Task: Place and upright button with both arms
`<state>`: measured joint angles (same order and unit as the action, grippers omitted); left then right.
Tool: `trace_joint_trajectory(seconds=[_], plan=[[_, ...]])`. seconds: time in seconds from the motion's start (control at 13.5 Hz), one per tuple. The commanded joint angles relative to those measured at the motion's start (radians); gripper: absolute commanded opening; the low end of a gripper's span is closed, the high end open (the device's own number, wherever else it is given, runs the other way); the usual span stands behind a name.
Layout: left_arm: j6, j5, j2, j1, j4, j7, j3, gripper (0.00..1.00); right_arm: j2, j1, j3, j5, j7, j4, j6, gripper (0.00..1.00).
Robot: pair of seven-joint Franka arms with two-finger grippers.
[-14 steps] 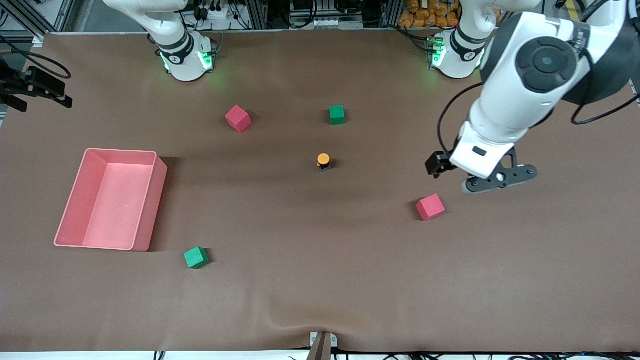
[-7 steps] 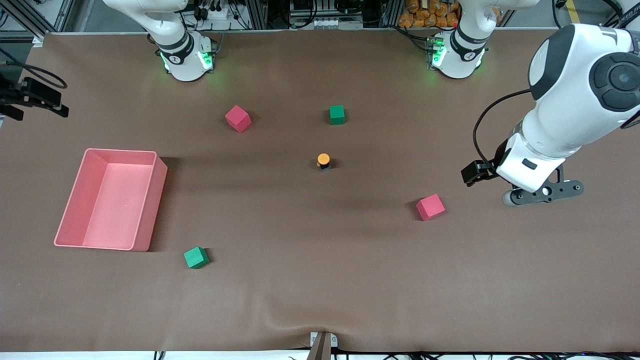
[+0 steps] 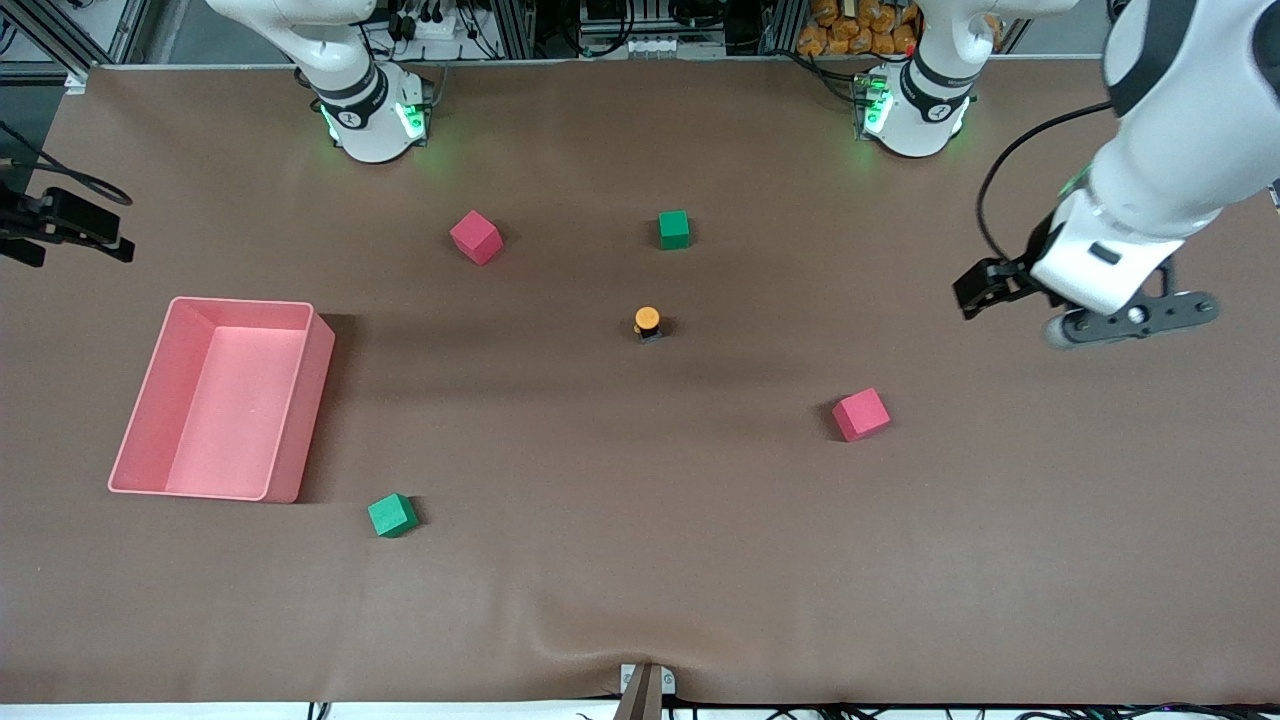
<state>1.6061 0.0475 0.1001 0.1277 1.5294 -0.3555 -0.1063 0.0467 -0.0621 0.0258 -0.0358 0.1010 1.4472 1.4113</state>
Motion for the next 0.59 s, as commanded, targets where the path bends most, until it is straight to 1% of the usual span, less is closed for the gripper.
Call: trace_joint_trajectory(seconds=[0.0, 0.15, 0.3, 0.52], plan=[[0.003, -0.015, -0.043, -0.071, 0.044, 0.099, -0.007, 1.0, 0.006, -0.015, -0.009, -0.009, -0.004, -0.025, -0.014, 1.0], [-0.006, -0.017, -0.072, -0.088, 0.066, 0.125, -0.007, 1.0, 0.004, -0.015, -0.009, -0.009, -0.004, -0.025, -0.014, 1.0], [0.003, -0.043, -0.15, -0.088, 0.145, 0.135, -0.007, 1.0, 0.004, -0.015, -0.009, -0.009, -0.004, -0.024, -0.014, 1.0], [0.0, -0.043, -0.218, -0.088, 0.205, 0.138, -0.007, 1.0, 0.007, -0.013, -0.009, -0.009, -0.004, -0.022, -0.006, 1.0]])
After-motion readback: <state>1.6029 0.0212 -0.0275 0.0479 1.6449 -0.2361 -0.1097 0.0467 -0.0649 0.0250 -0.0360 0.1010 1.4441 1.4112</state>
